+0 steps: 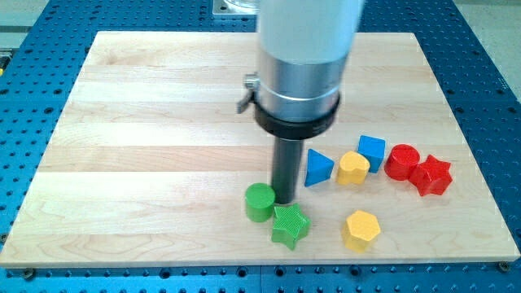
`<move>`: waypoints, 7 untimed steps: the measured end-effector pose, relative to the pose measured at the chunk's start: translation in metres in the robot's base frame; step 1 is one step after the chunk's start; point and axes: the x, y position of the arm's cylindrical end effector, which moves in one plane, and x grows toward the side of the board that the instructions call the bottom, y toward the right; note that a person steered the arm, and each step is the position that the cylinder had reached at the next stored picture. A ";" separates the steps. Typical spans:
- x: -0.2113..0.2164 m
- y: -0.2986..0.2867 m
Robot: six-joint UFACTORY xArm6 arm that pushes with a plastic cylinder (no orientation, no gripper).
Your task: Move the green star to bottom left corner of the board
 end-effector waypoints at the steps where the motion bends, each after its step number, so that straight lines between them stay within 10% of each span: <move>1: 0.002 0.020; 3: 0.031 0.073; 7: 0.077 -0.019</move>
